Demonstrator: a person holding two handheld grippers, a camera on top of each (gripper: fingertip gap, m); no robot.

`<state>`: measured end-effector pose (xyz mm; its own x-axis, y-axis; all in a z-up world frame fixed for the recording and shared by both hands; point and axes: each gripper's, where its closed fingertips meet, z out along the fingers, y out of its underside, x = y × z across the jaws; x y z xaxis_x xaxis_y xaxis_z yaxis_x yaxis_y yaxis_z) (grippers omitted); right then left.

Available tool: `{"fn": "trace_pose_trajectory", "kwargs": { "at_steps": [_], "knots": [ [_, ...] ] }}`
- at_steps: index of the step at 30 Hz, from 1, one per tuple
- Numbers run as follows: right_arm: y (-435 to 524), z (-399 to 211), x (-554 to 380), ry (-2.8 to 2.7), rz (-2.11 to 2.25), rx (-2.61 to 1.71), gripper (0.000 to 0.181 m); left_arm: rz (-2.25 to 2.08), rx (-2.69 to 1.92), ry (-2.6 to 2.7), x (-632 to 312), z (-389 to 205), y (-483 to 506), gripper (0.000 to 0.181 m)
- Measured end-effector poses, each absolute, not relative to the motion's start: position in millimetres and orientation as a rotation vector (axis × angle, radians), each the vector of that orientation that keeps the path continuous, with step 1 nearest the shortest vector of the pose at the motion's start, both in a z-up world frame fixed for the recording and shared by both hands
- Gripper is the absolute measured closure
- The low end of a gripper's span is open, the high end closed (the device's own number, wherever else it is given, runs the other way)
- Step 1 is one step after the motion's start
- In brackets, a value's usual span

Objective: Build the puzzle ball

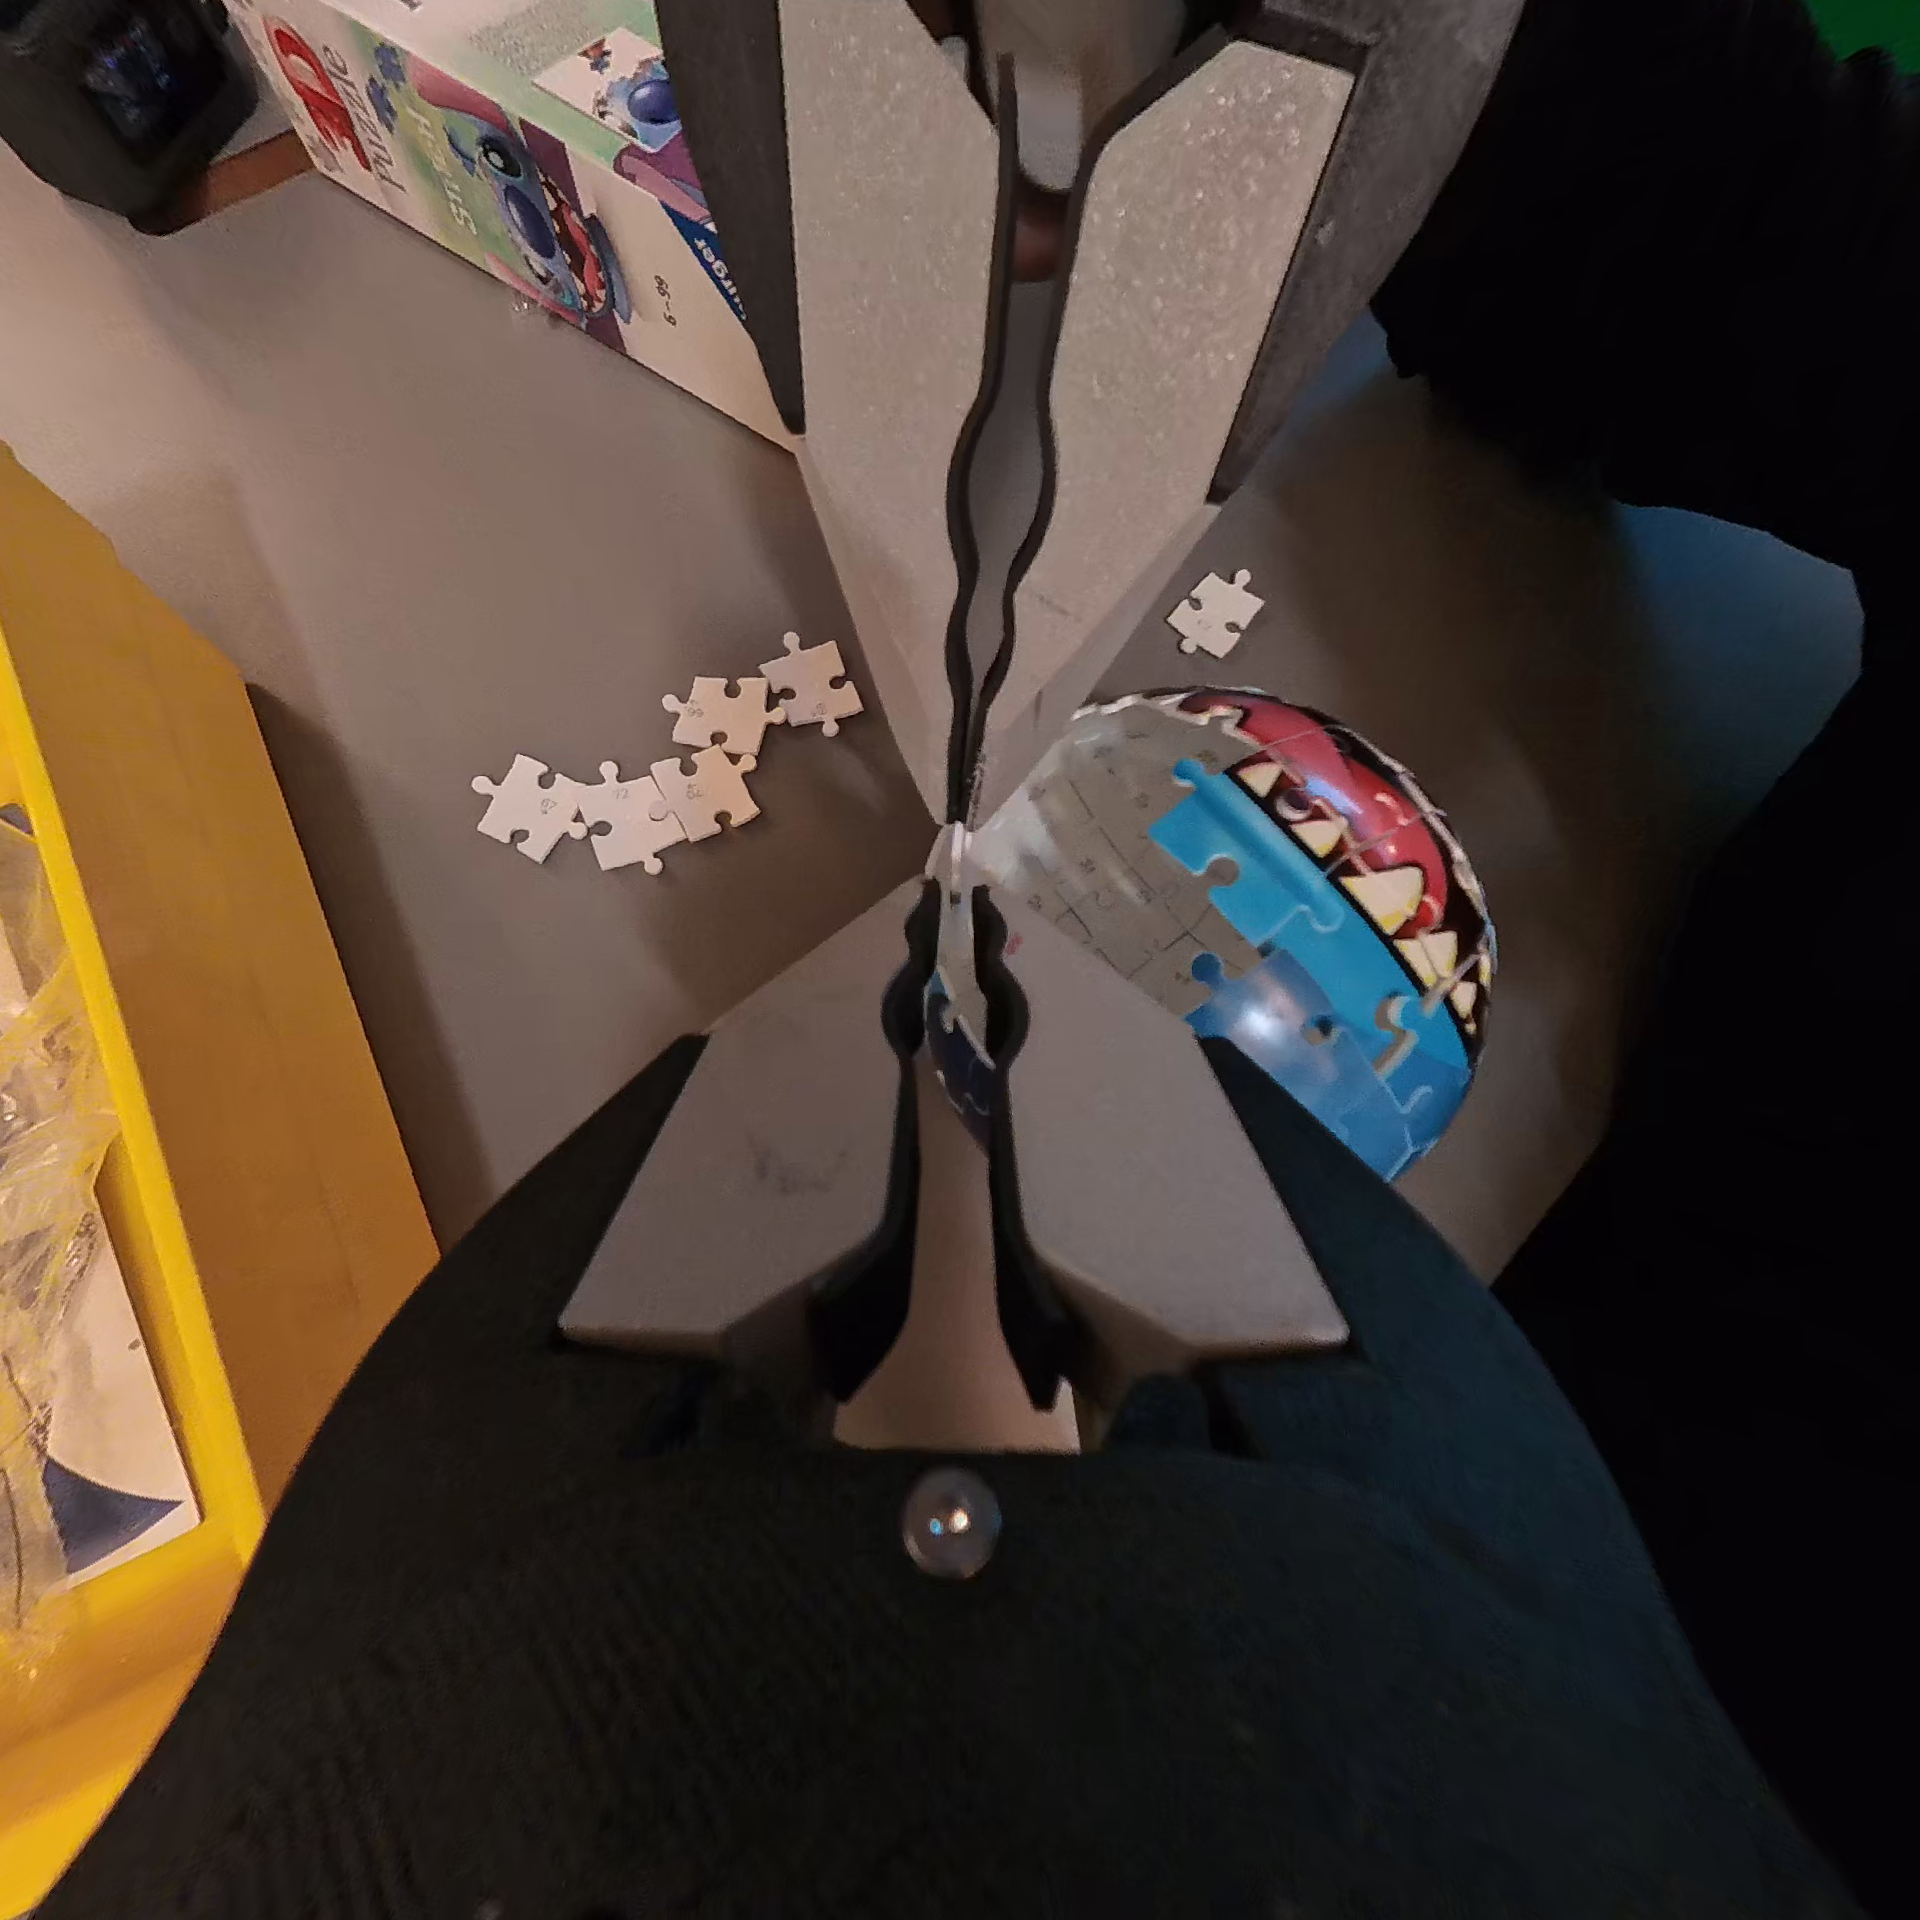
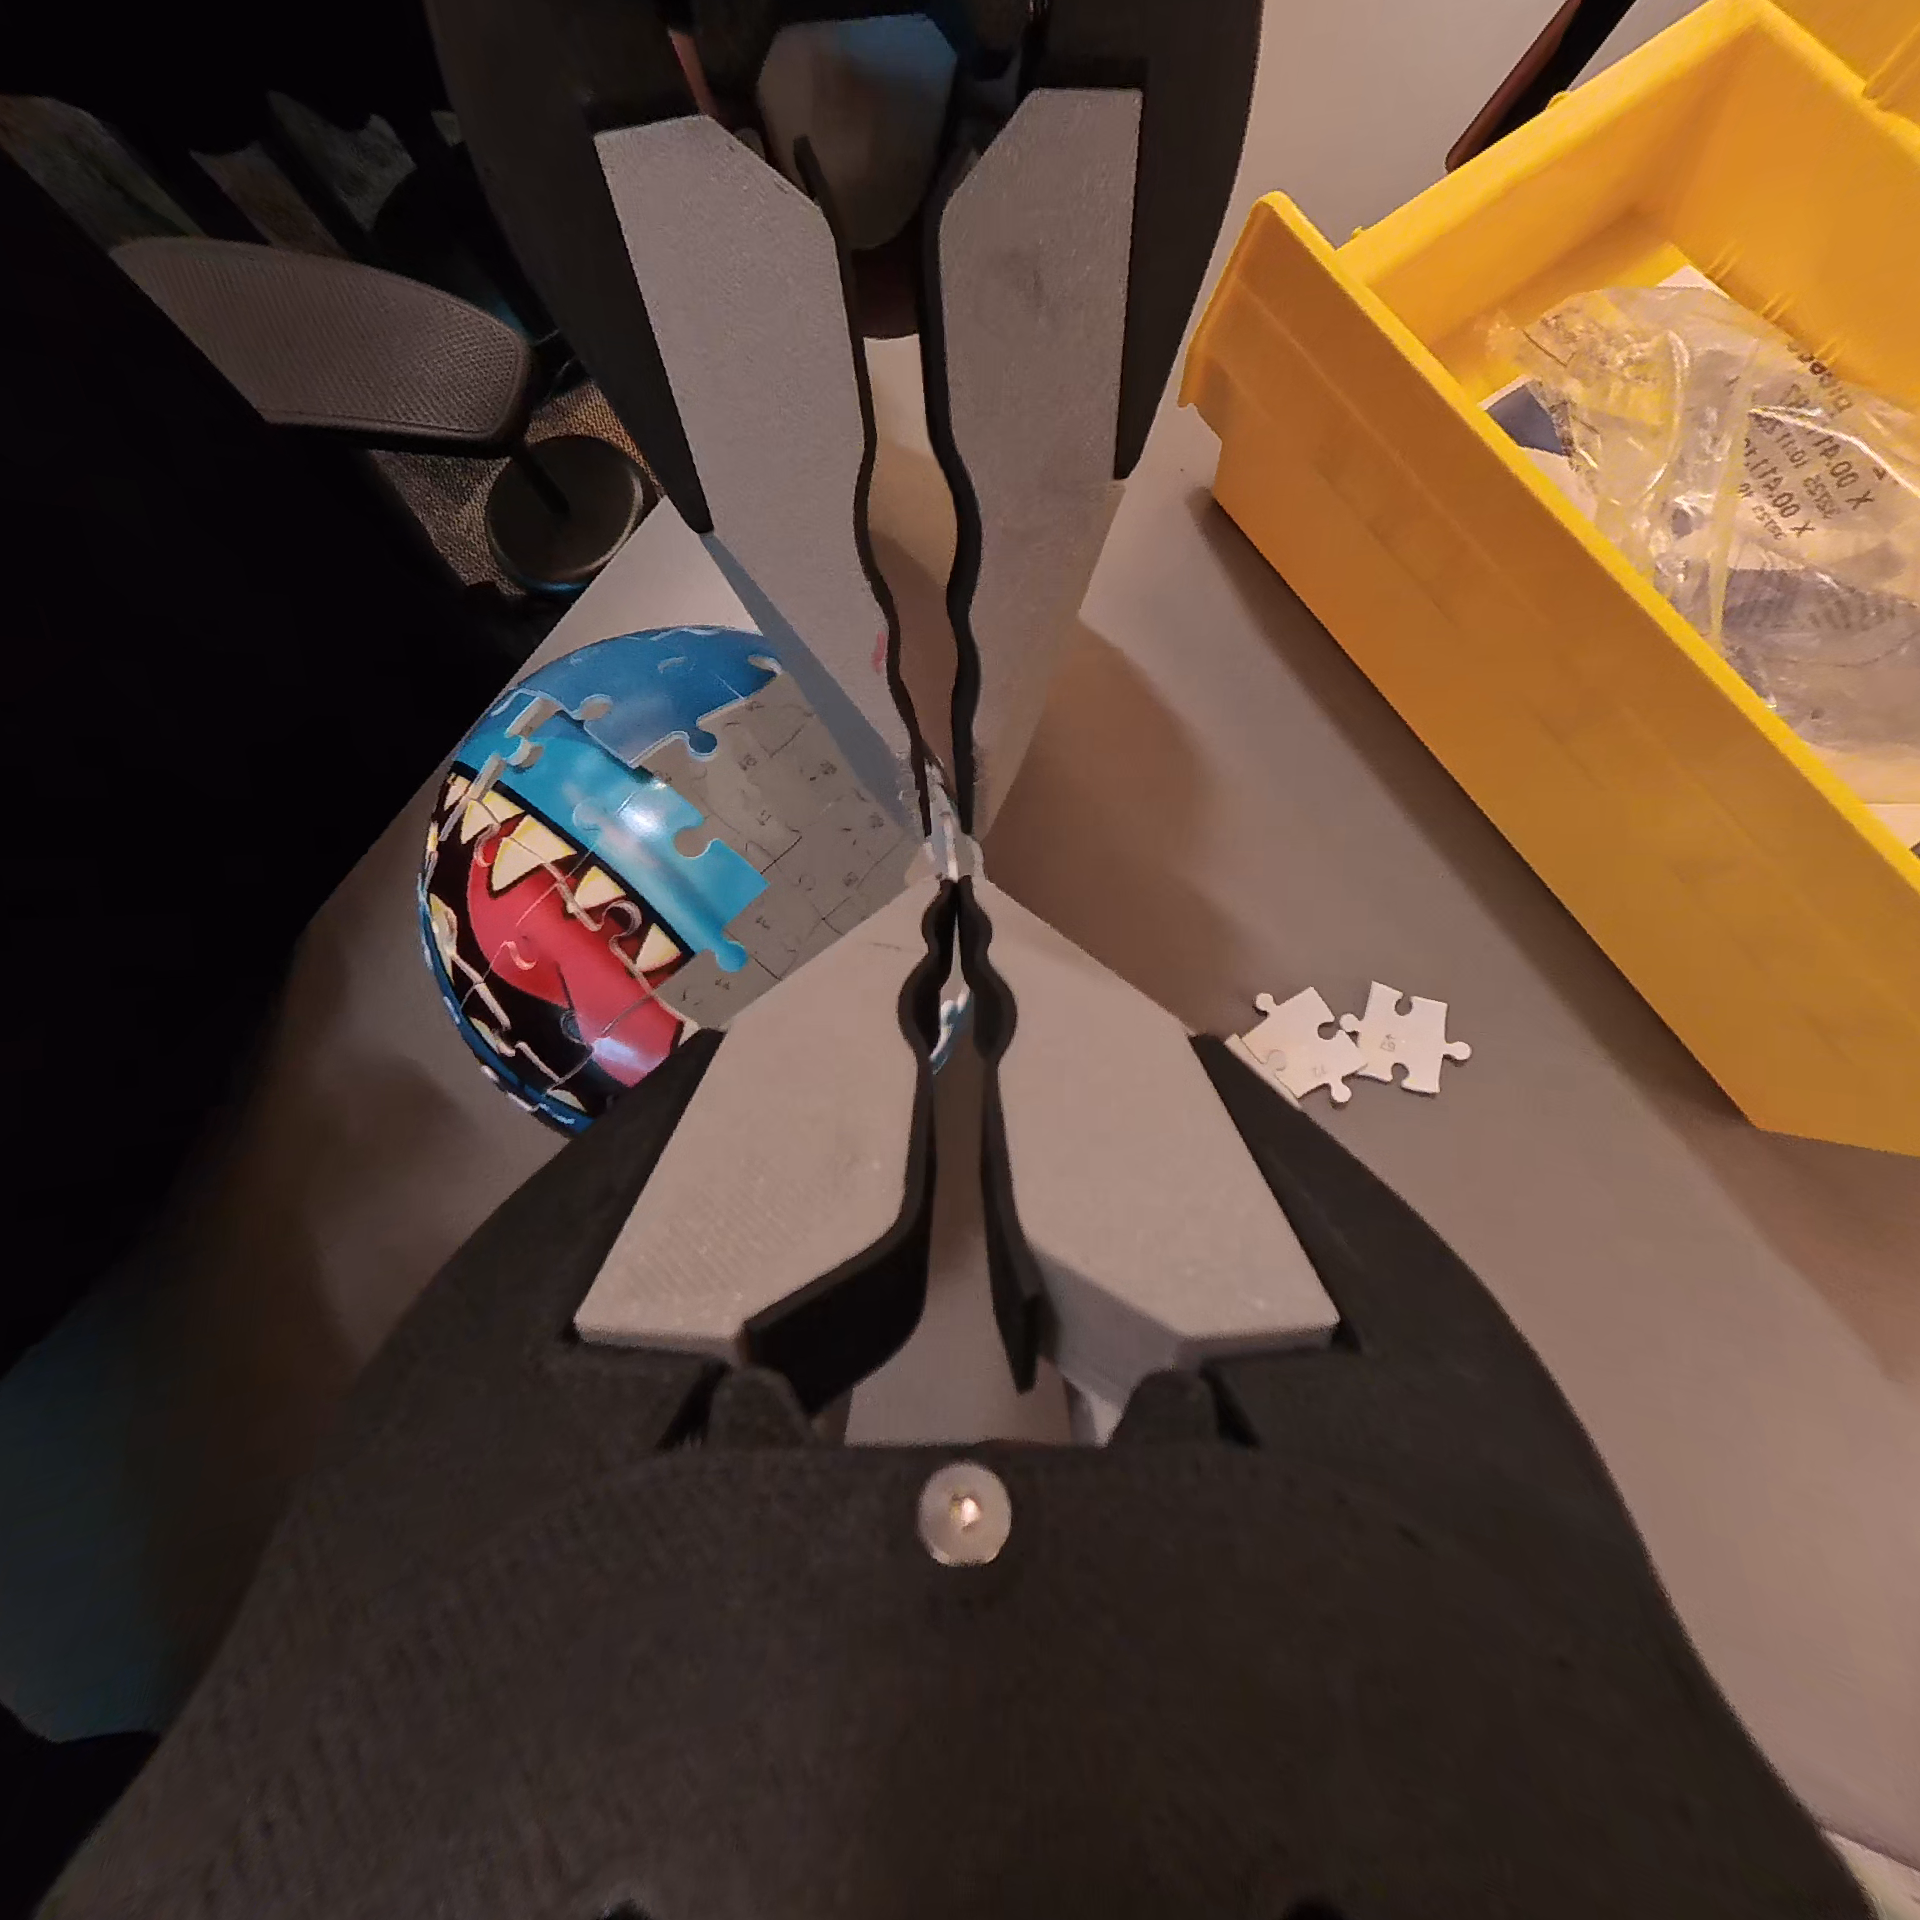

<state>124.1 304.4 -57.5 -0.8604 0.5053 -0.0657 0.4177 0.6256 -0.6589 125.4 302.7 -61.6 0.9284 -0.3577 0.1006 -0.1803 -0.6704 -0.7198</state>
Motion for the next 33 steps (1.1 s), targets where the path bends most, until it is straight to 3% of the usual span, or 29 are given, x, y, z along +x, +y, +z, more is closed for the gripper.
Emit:
{"fn": "trace_pose_trajectory", "kwargs": {
  "at_steps": [21, 33],
  "knots": [
    [308, -55, 124, -2.718, 1.120, -0.857, 0.181, -0.126, -2.303, 0.436, 121, -61, 307, 0.181],
    [311, -65, 130, -2.779, 1.106, -0.928, 0.168, 0.104, -2.335, 0.564, 123, -68, 307, 0.181]
  ]
}}
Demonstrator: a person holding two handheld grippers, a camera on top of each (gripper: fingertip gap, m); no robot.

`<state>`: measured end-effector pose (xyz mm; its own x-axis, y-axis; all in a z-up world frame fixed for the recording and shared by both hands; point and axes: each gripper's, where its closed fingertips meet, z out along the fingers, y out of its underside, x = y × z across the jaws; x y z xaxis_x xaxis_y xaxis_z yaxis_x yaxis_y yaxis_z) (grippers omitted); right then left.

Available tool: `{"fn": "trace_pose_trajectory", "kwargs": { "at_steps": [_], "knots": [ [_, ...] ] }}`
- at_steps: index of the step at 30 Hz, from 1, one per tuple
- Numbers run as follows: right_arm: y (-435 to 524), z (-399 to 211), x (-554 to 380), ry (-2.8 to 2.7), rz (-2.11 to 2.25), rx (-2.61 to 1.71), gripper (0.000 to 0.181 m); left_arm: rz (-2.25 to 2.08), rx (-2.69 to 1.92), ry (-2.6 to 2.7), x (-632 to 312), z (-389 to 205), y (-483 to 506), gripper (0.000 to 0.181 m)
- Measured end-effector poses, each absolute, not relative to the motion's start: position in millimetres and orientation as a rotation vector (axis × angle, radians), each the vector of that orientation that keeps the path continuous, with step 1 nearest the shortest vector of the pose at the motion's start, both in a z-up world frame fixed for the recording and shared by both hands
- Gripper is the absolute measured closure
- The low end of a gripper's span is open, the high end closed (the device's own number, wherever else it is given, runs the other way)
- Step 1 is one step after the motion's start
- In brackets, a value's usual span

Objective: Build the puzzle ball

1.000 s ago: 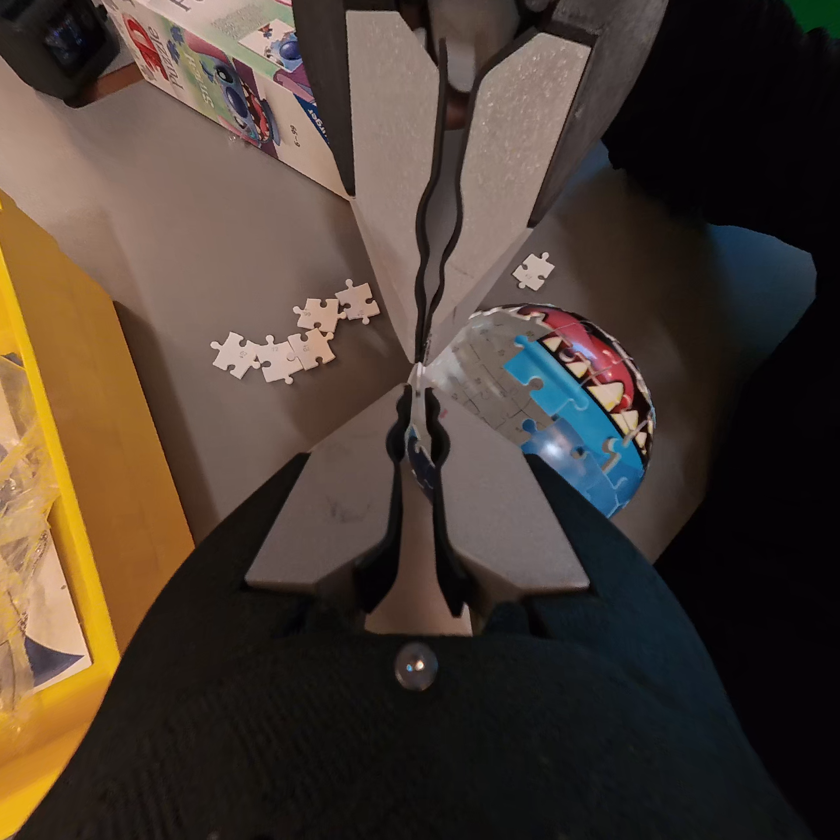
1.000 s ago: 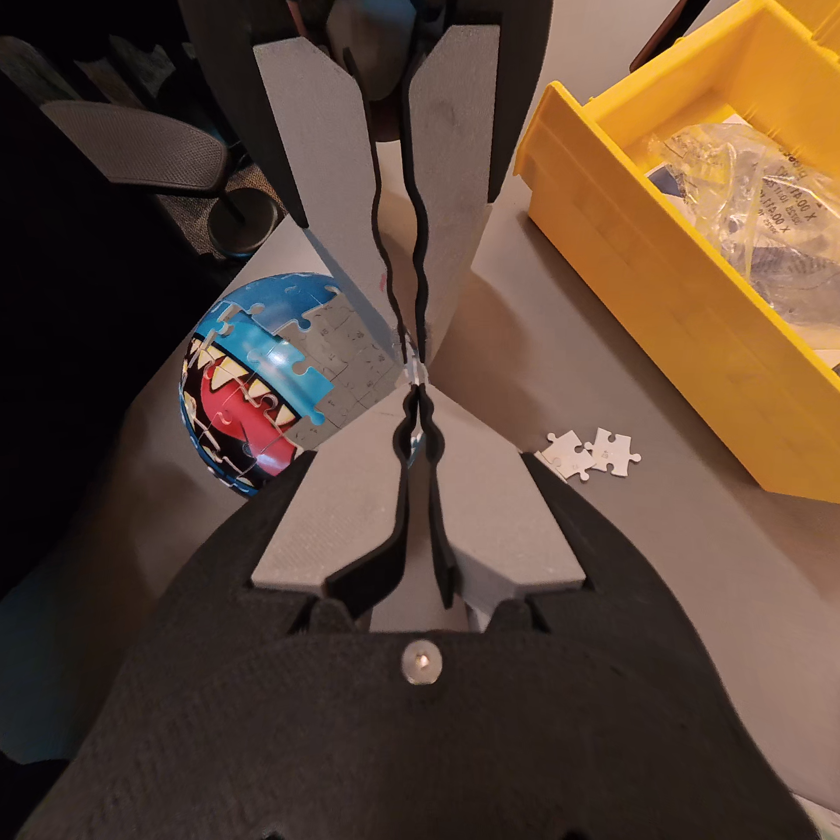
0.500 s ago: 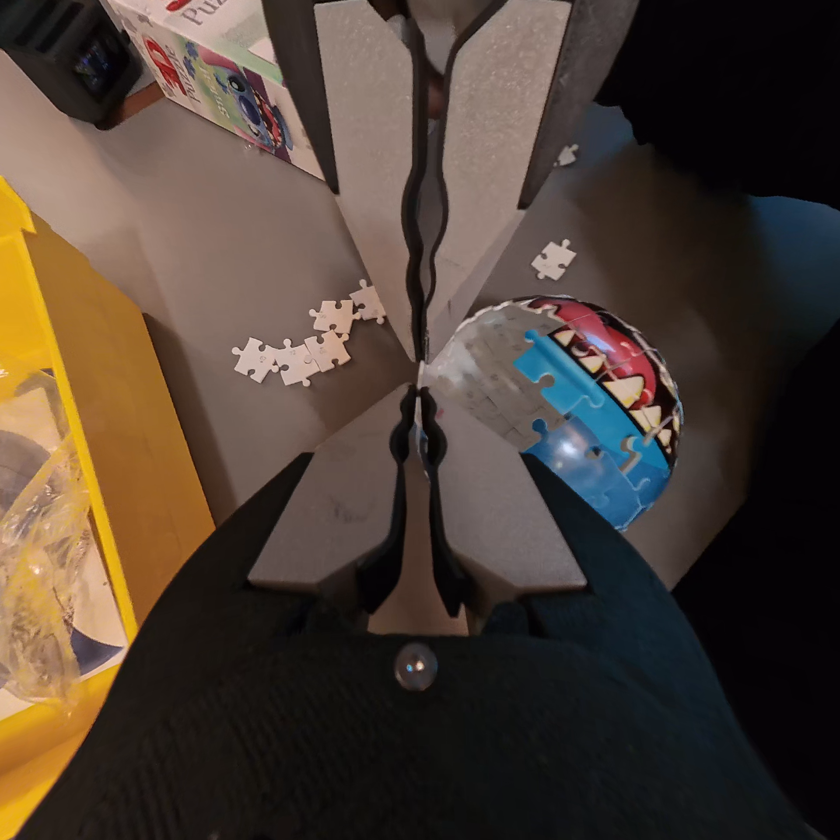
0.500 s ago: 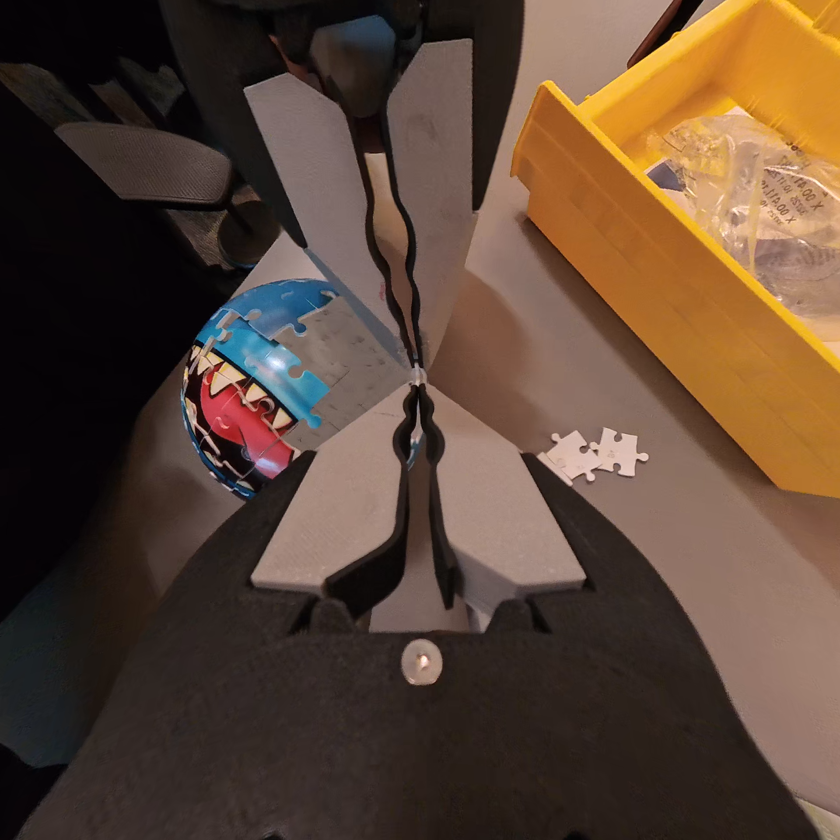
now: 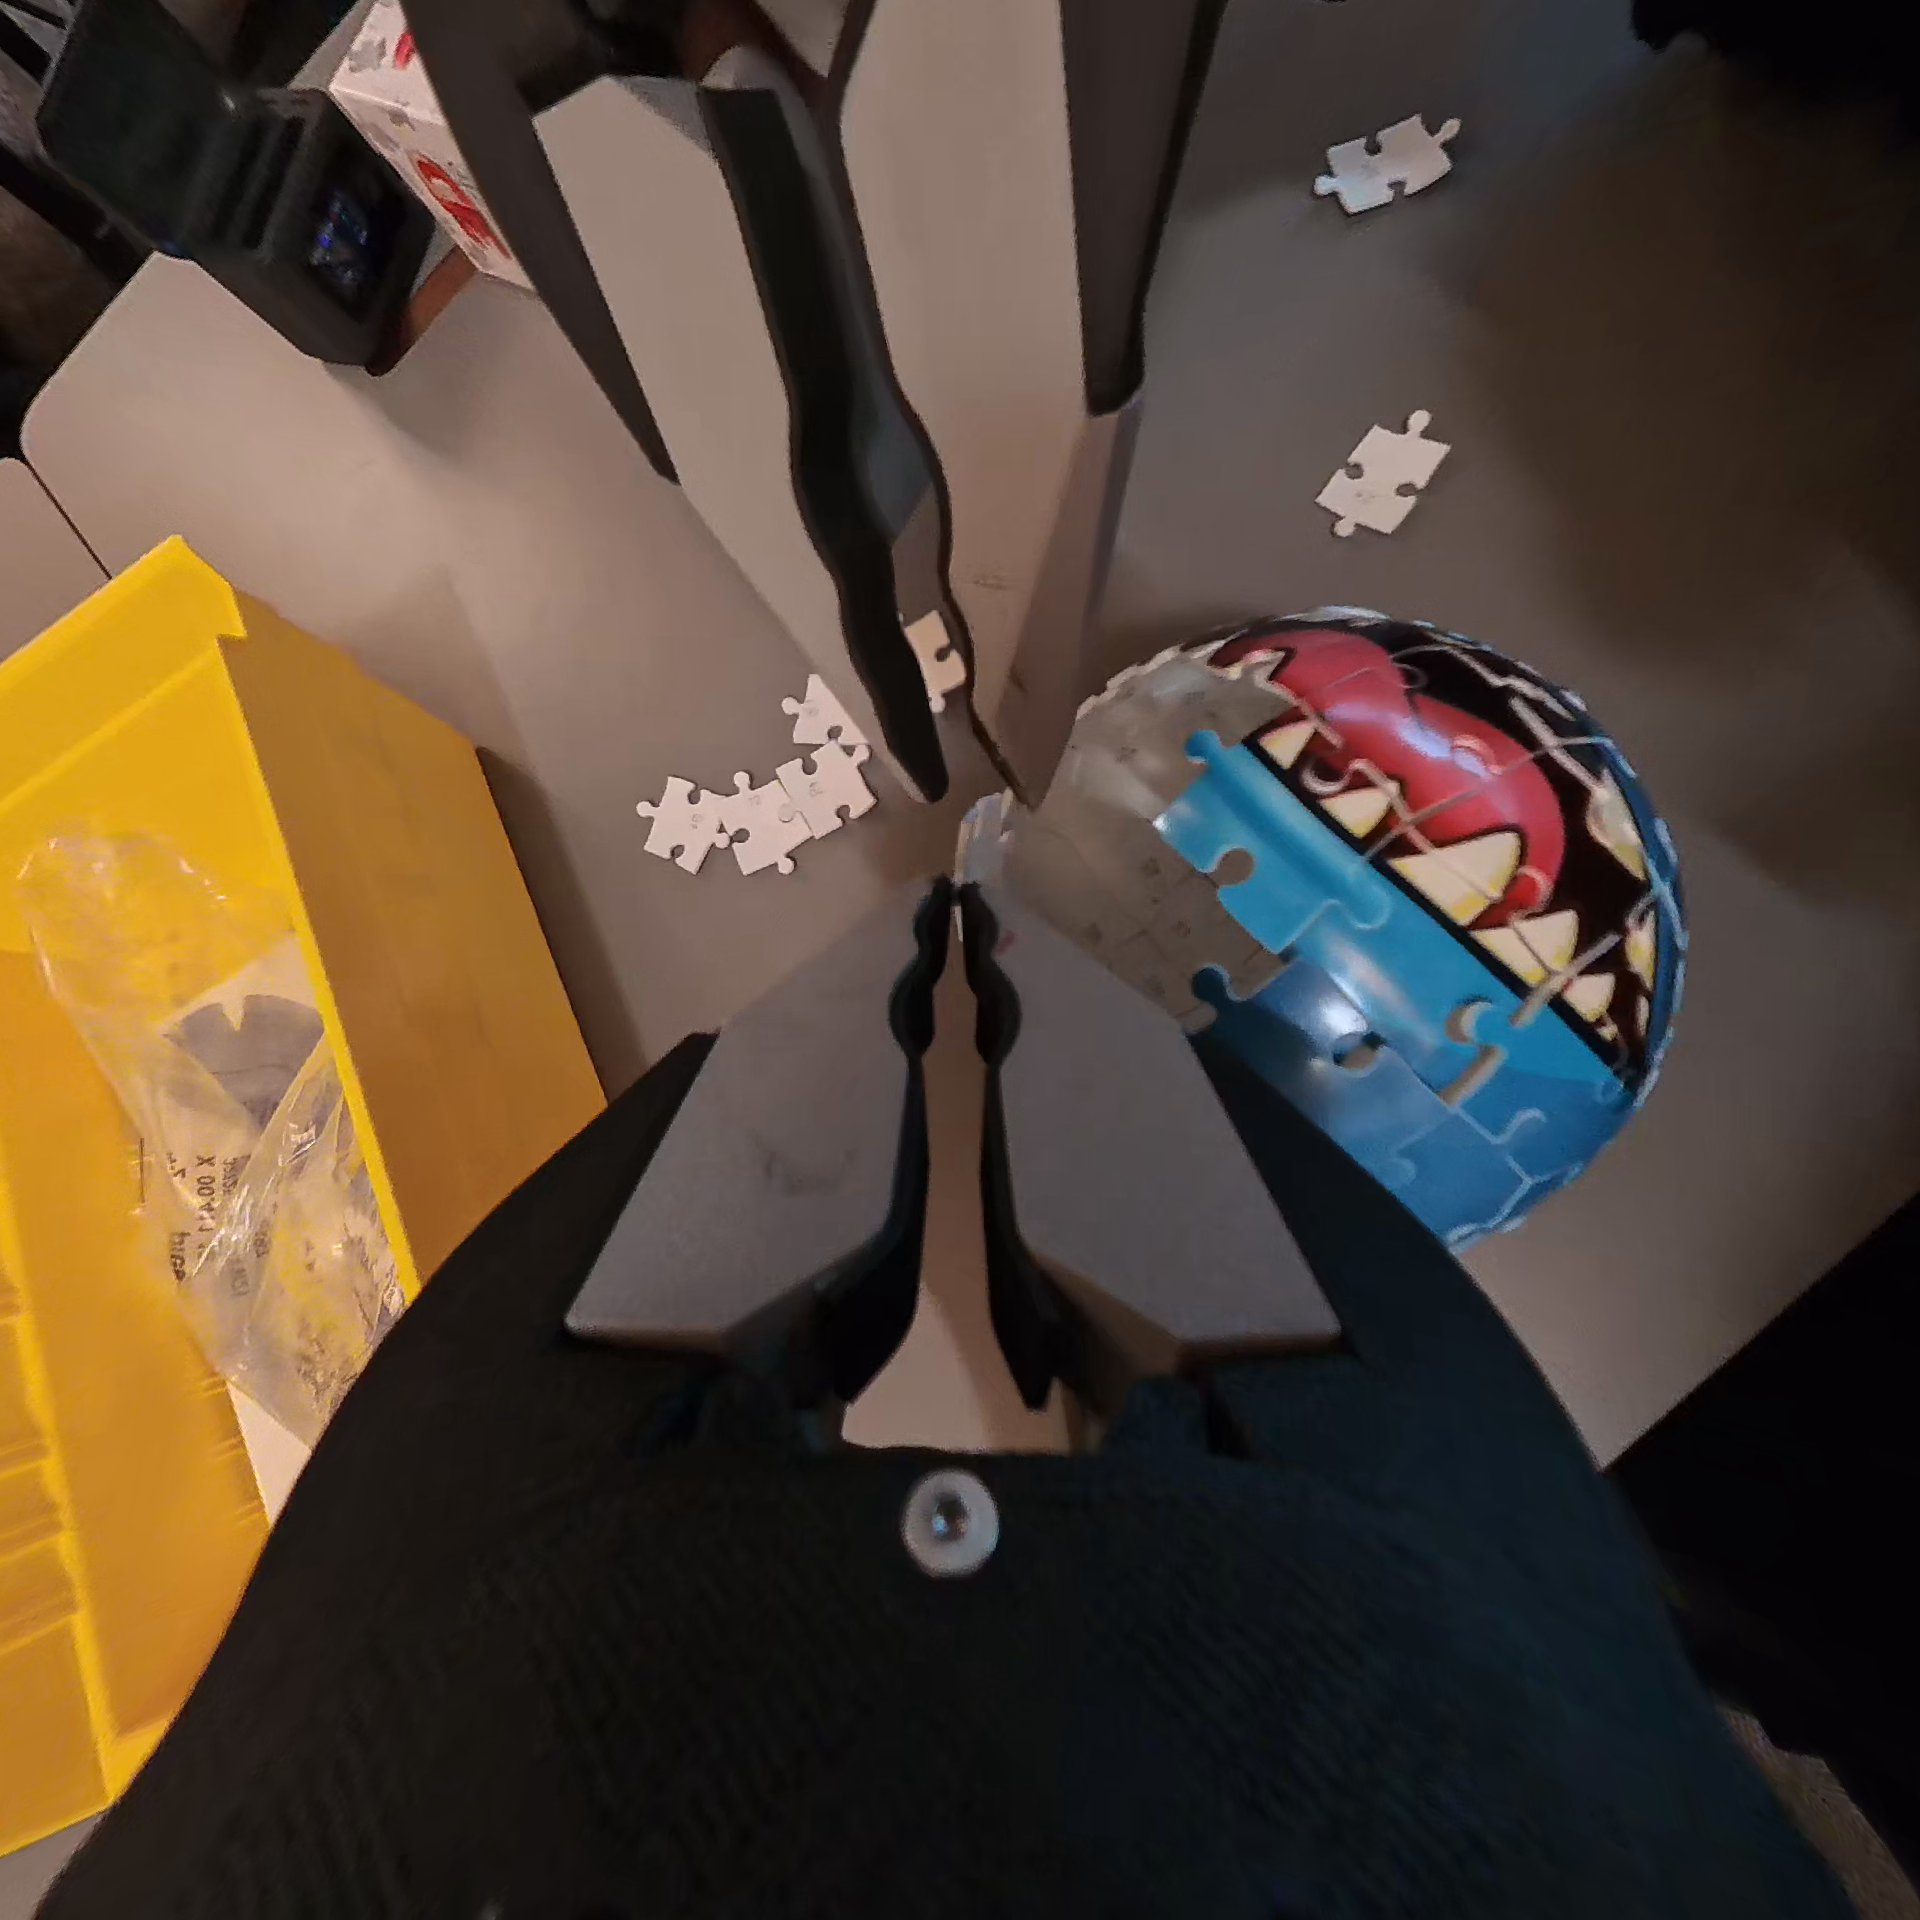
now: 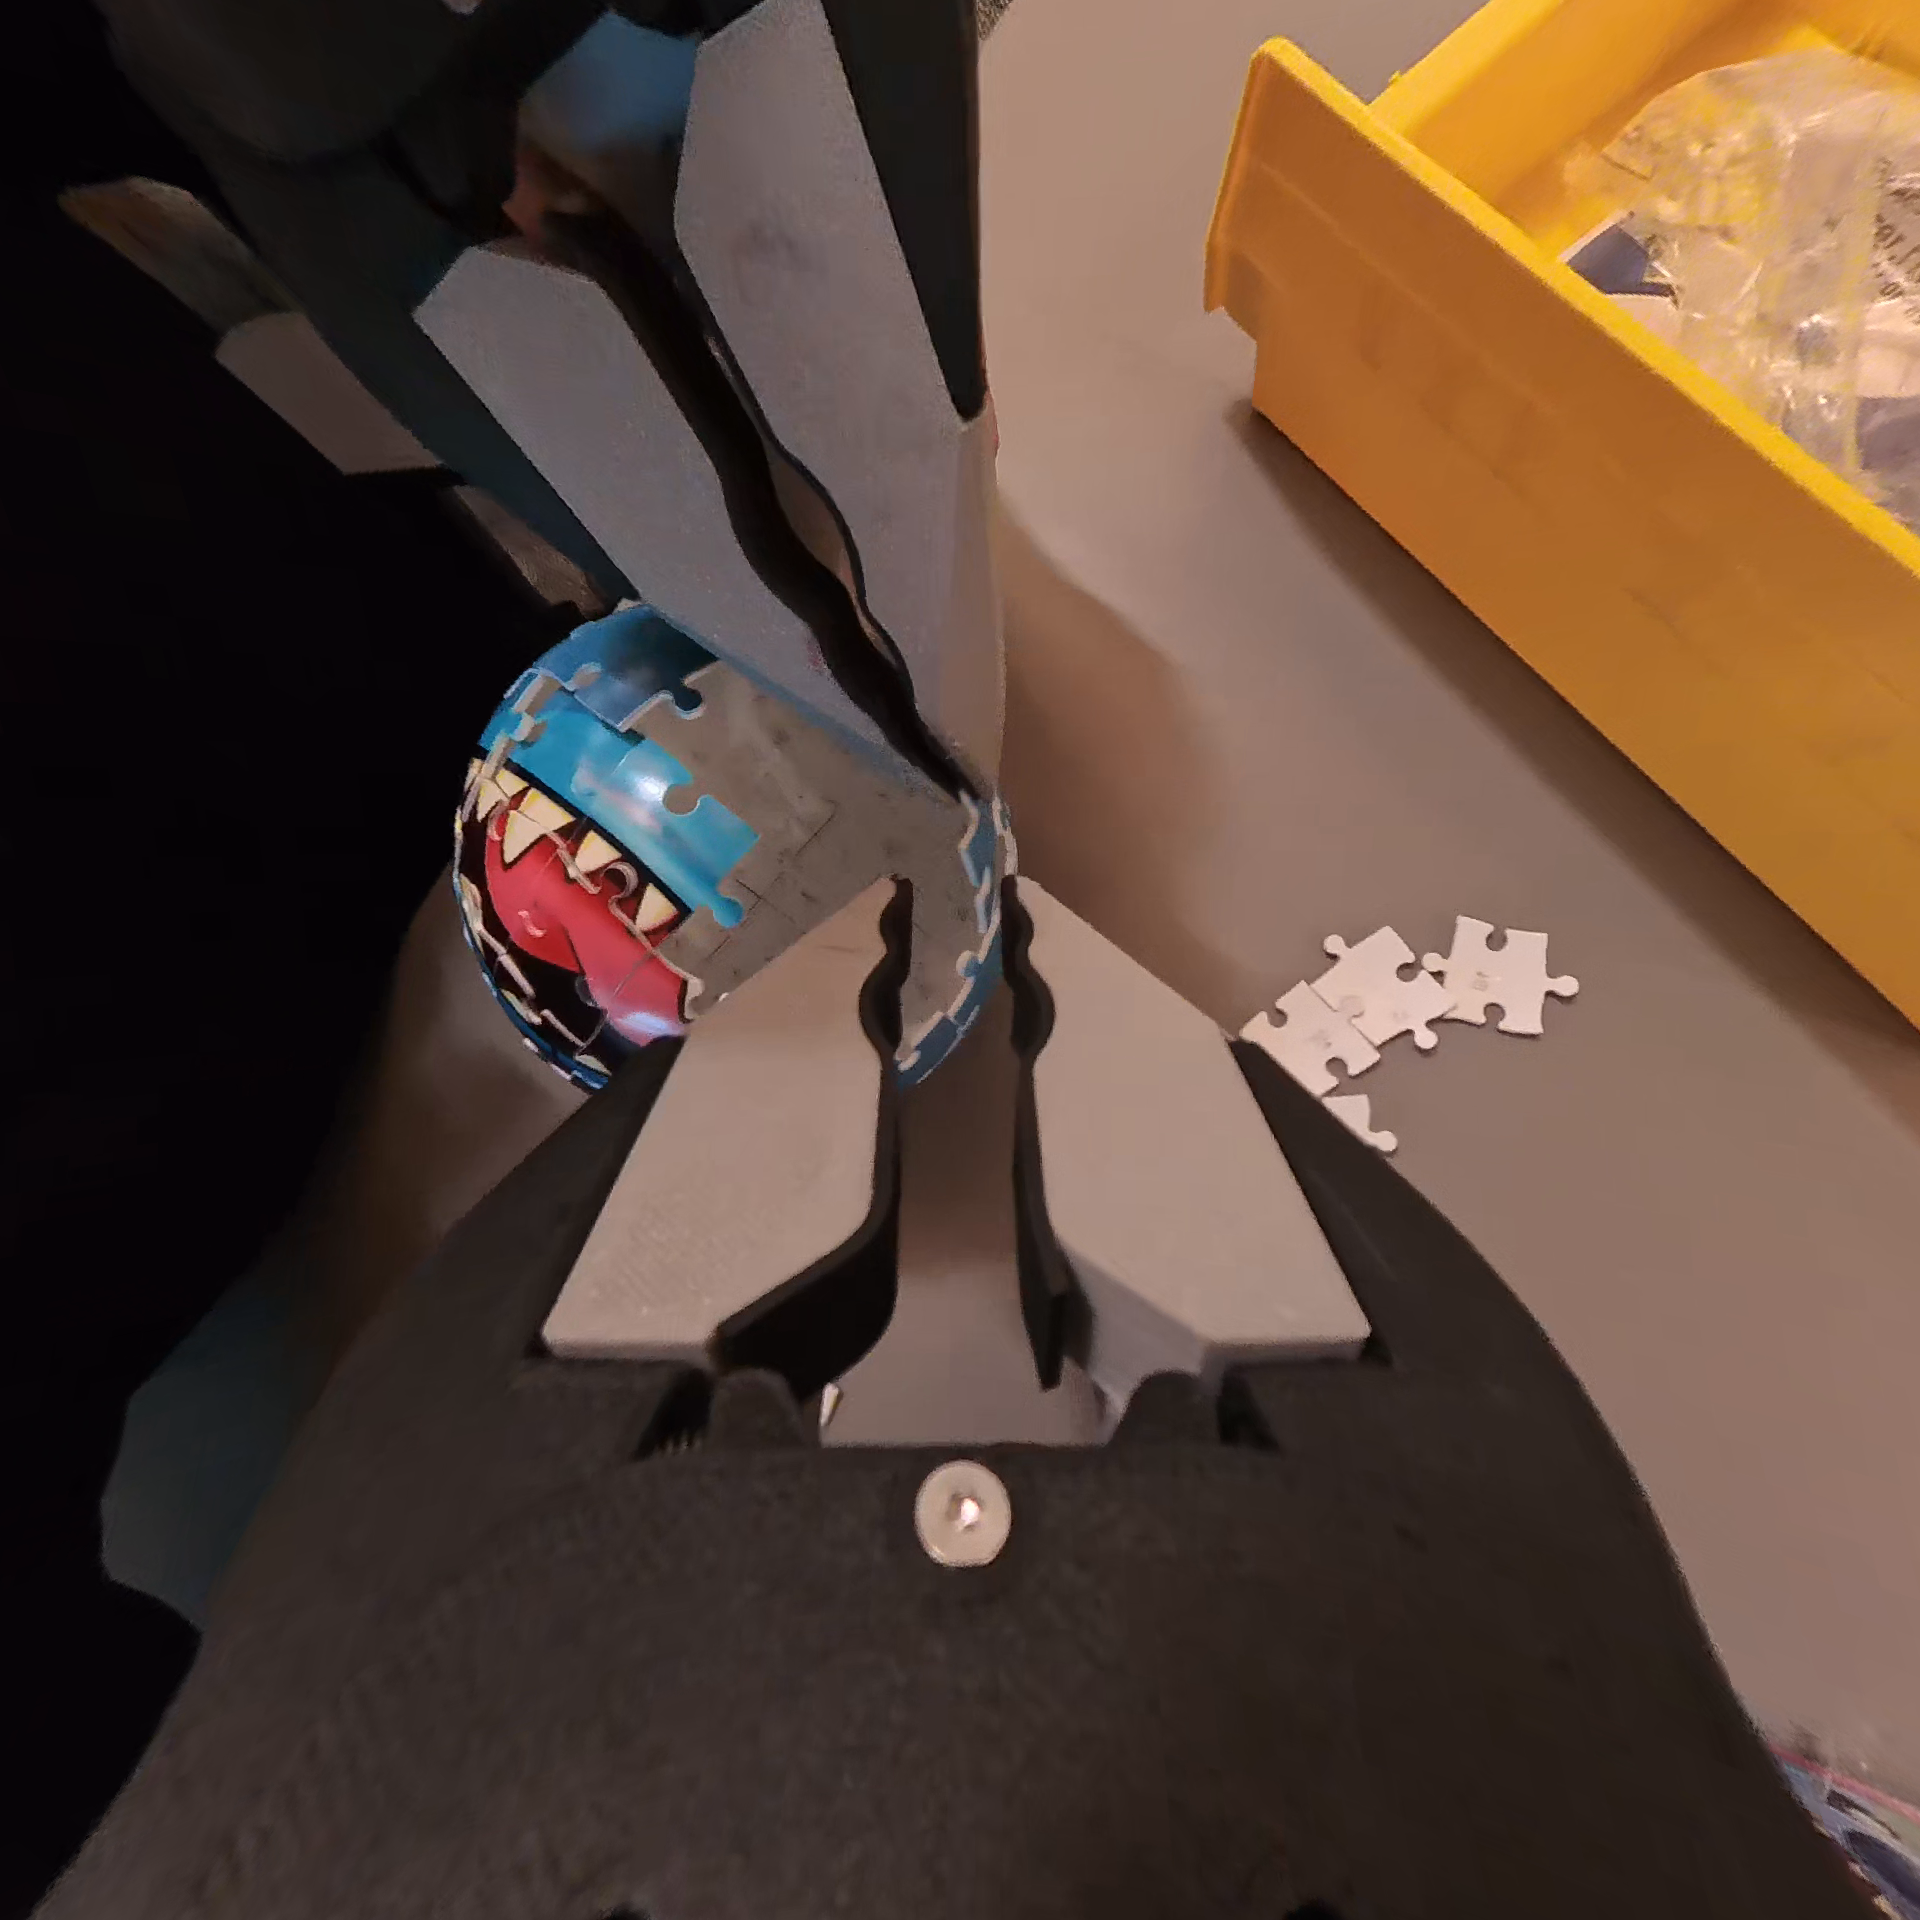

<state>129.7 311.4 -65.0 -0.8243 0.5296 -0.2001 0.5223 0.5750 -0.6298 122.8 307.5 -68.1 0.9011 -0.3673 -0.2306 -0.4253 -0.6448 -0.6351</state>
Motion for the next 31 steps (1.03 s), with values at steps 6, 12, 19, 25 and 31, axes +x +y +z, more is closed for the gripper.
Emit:
{"fn": "trace_pose_trajectory", "kwargs": {
  "at_steps": [6, 12, 19, 25, 31],
  "knots": [
    [309, -76, 128, -2.796, 1.024, -0.907, 0.168, 0.117, -2.338, 0.574, 124, -68, 306, 0.181],
    [308, -84, 122, -2.786, 0.957, -0.886, 0.173, 0.151, -2.342, 0.587, 122, -69, 305, 0.181],
    [307, -88, 123, -2.802, 0.934, -0.867, 0.175, 0.165, -2.348, 0.610, 123, -69, 306, 0.181],
    [310, -96, 123, -2.819, 0.855, -0.839, 0.177, 0.162, -2.343, 0.597, 122, -69, 305, 0.181],
    [308, -97, 122, -2.819, 0.842, -0.827, 0.178, 0.131, -2.328, 0.555, 122, -70, 304, 0.181]
  ]
}}
